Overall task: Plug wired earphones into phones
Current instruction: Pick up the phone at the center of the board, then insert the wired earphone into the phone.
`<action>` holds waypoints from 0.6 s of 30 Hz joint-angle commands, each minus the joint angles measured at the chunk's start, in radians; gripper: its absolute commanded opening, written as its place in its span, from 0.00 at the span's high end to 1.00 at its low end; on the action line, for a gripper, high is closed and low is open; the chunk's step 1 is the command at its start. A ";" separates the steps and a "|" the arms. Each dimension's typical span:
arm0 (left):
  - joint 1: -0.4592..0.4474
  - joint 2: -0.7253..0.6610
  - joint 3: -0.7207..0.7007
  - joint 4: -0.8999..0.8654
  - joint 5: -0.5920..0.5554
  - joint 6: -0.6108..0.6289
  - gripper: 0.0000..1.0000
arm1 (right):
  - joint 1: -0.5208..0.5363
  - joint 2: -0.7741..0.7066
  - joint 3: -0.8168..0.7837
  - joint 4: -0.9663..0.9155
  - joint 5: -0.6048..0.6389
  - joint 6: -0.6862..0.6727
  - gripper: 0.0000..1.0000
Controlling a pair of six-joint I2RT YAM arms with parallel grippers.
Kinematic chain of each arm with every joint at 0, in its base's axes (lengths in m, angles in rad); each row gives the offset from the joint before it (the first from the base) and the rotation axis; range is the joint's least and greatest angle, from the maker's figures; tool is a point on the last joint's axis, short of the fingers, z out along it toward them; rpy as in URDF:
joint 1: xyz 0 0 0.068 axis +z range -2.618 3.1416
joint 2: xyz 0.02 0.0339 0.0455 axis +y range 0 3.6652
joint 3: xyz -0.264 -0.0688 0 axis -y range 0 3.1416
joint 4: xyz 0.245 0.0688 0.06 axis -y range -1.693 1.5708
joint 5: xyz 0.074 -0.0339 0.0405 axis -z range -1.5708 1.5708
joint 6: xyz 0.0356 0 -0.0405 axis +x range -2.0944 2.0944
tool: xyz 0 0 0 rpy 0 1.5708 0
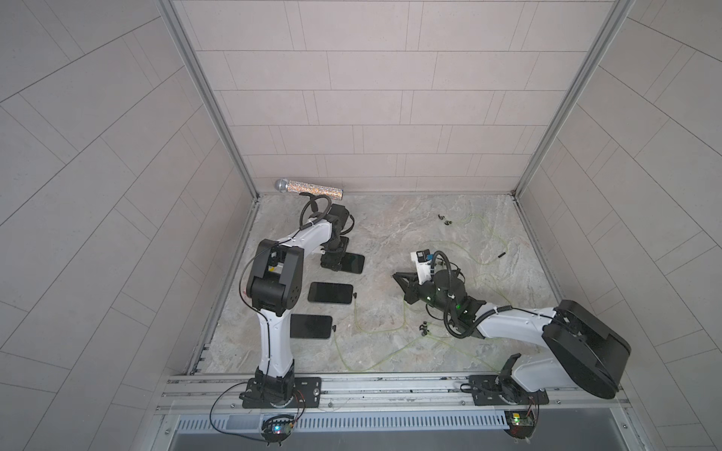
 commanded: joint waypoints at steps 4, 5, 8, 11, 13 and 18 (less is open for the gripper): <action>-0.014 -0.063 -0.049 0.055 0.057 -0.017 0.30 | 0.019 0.073 0.041 0.044 0.061 0.027 1.00; -0.017 -0.071 -0.059 0.066 0.062 -0.020 0.30 | 0.020 0.085 0.041 0.055 0.062 0.039 1.00; -0.027 -0.105 -0.090 0.097 0.071 -0.028 0.30 | 0.018 0.122 0.039 0.087 0.080 0.077 1.00; -0.037 -0.142 -0.117 0.119 0.088 -0.029 0.30 | 0.018 0.150 0.035 0.117 0.084 0.108 1.00; -0.045 -0.178 -0.148 0.140 0.100 -0.035 0.30 | 0.014 0.157 0.023 0.154 0.083 0.124 1.00; -0.073 -0.272 -0.234 0.205 0.109 -0.066 0.30 | 0.009 0.134 -0.003 0.192 0.098 0.119 1.00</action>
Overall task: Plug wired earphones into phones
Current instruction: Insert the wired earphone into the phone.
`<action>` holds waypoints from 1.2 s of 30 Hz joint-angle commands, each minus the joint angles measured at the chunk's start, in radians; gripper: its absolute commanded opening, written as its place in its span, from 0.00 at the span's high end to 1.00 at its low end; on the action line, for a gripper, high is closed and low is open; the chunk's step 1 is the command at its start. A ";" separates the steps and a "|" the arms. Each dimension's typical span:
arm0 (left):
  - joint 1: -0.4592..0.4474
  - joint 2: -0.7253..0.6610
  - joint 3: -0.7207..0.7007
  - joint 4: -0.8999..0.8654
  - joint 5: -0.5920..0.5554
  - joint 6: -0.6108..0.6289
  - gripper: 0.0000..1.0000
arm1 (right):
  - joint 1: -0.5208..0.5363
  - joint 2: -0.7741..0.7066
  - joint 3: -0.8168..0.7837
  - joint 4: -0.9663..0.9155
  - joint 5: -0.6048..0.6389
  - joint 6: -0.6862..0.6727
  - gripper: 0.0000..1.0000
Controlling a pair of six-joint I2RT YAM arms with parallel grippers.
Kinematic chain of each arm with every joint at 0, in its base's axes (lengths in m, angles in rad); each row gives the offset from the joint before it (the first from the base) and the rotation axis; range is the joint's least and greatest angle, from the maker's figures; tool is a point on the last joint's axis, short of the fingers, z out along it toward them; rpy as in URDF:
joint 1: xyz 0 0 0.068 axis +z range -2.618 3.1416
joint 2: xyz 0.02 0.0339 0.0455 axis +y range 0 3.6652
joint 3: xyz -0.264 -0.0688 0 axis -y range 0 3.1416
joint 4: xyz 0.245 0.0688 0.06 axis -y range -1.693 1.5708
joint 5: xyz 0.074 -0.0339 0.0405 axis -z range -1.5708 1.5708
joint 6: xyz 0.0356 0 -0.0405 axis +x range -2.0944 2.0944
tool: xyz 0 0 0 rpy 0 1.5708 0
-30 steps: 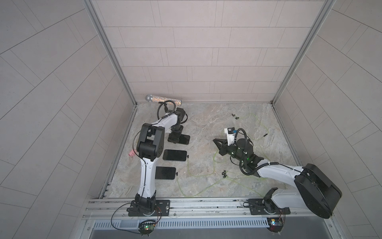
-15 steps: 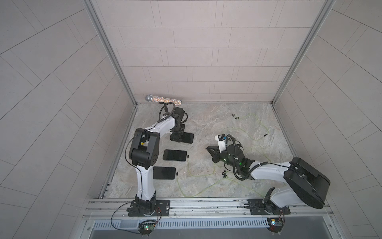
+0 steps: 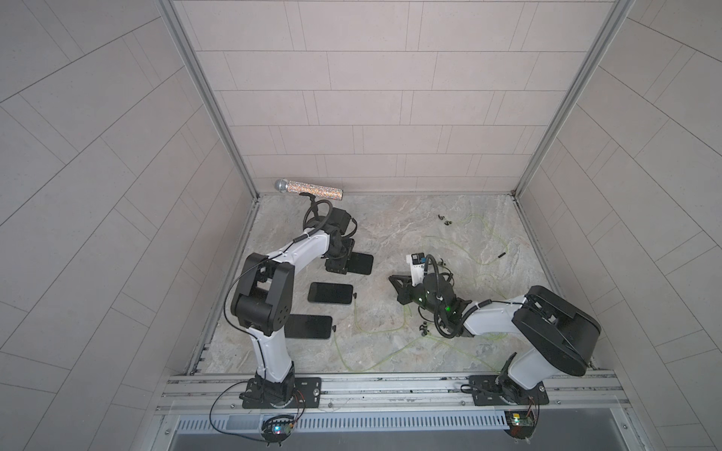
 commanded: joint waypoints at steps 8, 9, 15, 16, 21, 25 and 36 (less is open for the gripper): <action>-0.071 -0.205 -0.145 0.130 0.046 -0.073 0.30 | -0.005 -0.093 -0.076 0.127 0.063 -0.014 1.00; -0.079 -0.224 -0.160 0.143 0.049 -0.077 0.30 | -0.005 -0.103 -0.084 0.136 0.070 -0.016 1.00; -0.117 -0.345 -0.284 0.258 0.043 -0.145 0.30 | -0.005 -0.137 -0.107 0.157 0.093 -0.011 1.00; -0.123 -0.367 -0.303 0.276 0.037 -0.156 0.30 | -0.005 -0.140 -0.114 0.175 0.090 -0.009 1.00; -0.163 -0.460 -0.394 0.338 0.010 -0.220 0.30 | -0.005 -0.155 -0.149 0.268 0.077 -0.022 1.00; -0.192 -0.531 -0.464 0.412 -0.031 -0.277 0.31 | 0.000 -0.164 -0.167 0.323 0.061 -0.053 1.00; -0.253 -0.579 -0.517 0.499 -0.072 -0.337 0.32 | 0.046 -0.102 -0.214 0.554 0.087 -0.115 1.00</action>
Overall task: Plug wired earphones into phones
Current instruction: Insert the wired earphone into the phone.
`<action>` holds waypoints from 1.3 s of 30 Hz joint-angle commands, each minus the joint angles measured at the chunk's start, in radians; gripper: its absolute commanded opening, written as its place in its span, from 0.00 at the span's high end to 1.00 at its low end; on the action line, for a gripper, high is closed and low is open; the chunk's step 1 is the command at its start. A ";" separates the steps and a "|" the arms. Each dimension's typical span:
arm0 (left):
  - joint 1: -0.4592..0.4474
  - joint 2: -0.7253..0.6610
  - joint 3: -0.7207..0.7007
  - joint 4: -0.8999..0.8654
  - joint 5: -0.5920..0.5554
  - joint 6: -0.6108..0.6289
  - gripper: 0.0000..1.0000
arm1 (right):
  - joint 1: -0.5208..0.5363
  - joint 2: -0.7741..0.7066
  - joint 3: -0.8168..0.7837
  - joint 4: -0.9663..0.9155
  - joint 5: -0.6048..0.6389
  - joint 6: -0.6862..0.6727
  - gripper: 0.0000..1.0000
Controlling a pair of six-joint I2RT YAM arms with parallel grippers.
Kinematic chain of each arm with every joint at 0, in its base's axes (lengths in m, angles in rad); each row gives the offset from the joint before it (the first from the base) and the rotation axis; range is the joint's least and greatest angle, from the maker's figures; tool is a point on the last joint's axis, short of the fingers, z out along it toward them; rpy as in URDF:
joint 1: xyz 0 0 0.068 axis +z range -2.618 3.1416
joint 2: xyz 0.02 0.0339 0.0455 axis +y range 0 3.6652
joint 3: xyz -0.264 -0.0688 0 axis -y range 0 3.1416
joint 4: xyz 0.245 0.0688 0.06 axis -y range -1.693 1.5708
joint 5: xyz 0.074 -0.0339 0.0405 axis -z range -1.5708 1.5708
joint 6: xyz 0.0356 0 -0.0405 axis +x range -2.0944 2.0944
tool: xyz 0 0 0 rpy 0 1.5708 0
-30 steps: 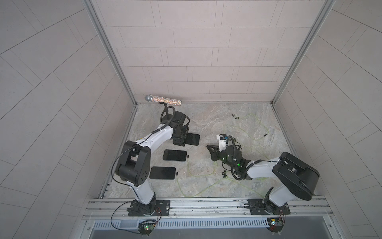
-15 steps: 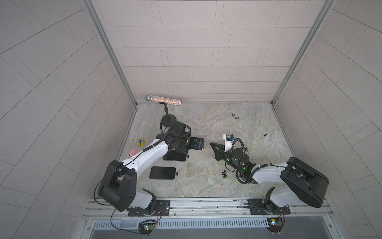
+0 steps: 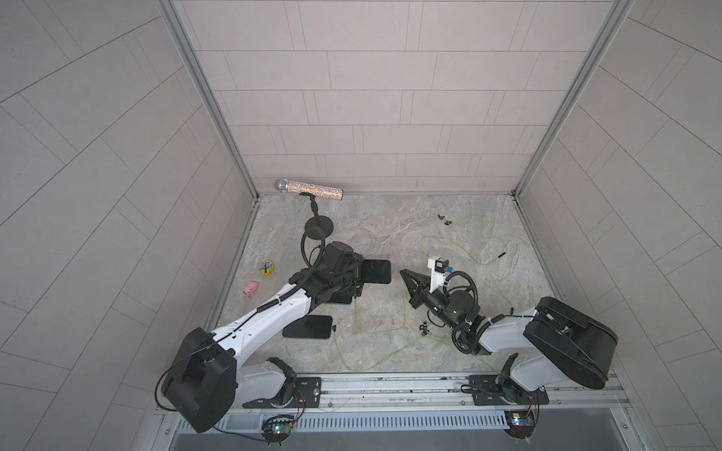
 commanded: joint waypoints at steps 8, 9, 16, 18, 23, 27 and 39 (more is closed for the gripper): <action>-0.034 -0.031 -0.045 0.121 -0.026 -0.051 0.32 | 0.024 0.020 0.013 0.078 0.022 0.003 1.00; -0.036 -0.036 -0.049 0.123 -0.025 -0.053 0.32 | 0.024 0.029 0.016 0.078 0.024 0.012 1.00; -0.046 -0.046 -0.052 0.122 -0.035 -0.053 0.32 | 0.025 0.052 0.025 0.079 0.014 0.024 1.00; -0.048 -0.042 -0.057 0.133 -0.033 -0.056 0.32 | 0.026 0.055 0.027 0.079 0.012 0.026 1.00; -0.052 -0.035 -0.058 0.146 -0.029 -0.061 0.32 | 0.027 0.065 0.033 0.079 0.003 0.029 1.00; -0.057 -0.035 -0.057 0.155 -0.028 -0.065 0.32 | 0.027 0.076 0.036 0.079 0.000 0.032 1.00; -0.066 -0.026 -0.060 0.191 -0.023 -0.080 0.32 | 0.037 0.096 0.056 0.078 -0.045 0.035 1.00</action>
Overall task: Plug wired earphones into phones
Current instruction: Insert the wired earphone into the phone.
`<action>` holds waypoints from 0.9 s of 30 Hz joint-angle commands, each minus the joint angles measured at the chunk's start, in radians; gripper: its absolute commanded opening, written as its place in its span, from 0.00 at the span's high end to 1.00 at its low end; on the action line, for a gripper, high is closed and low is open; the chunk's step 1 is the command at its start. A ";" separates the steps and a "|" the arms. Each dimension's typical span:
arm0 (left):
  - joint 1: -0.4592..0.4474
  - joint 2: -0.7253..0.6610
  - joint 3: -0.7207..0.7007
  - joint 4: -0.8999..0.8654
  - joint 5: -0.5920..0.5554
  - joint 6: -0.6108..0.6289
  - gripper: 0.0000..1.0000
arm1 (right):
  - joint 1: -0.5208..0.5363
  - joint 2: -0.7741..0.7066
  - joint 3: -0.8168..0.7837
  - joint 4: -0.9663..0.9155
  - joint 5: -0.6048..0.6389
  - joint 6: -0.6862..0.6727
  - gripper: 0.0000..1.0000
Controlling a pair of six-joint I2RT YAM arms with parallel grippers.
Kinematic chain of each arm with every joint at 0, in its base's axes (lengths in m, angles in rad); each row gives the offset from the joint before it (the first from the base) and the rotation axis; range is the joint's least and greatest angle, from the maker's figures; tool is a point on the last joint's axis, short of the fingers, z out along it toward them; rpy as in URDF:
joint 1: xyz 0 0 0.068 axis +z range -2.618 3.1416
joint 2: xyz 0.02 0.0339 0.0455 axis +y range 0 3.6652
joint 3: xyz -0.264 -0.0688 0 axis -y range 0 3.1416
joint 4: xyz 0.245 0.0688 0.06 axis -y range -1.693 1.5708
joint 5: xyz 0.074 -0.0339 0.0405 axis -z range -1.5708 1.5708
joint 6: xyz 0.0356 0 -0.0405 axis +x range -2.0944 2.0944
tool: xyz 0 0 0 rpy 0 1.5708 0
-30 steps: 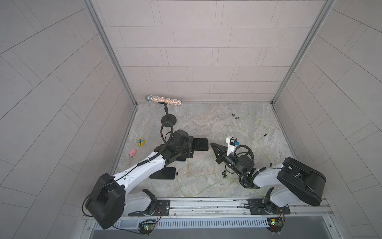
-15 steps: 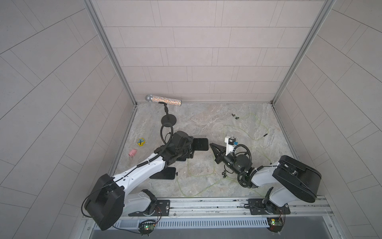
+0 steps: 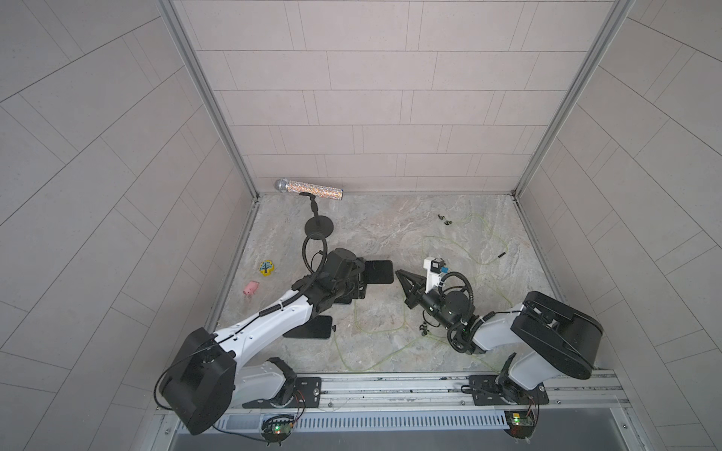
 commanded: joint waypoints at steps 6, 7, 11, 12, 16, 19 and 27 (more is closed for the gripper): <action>-0.023 0.005 0.012 0.101 0.039 -0.005 0.33 | 0.021 0.008 0.045 -0.023 -0.083 0.008 1.00; -0.023 0.009 0.012 0.103 0.040 -0.004 0.33 | 0.021 0.002 0.050 -0.039 -0.088 0.007 1.00; -0.023 0.011 0.015 0.094 0.033 0.008 0.34 | 0.021 -0.038 0.075 -0.169 -0.087 -0.004 1.00; -0.024 0.011 0.015 0.094 0.032 0.010 0.34 | 0.021 -0.048 0.082 -0.204 -0.081 -0.011 1.00; -0.024 0.013 0.023 0.095 0.035 0.014 0.34 | 0.021 -0.069 0.106 -0.298 -0.075 -0.027 1.00; -0.027 0.023 0.029 0.117 0.042 0.014 0.34 | 0.021 -0.056 0.102 -0.257 -0.098 -0.009 1.00; -0.044 0.052 0.043 0.147 0.062 0.010 0.36 | 0.021 -0.011 0.100 -0.150 -0.173 0.041 1.00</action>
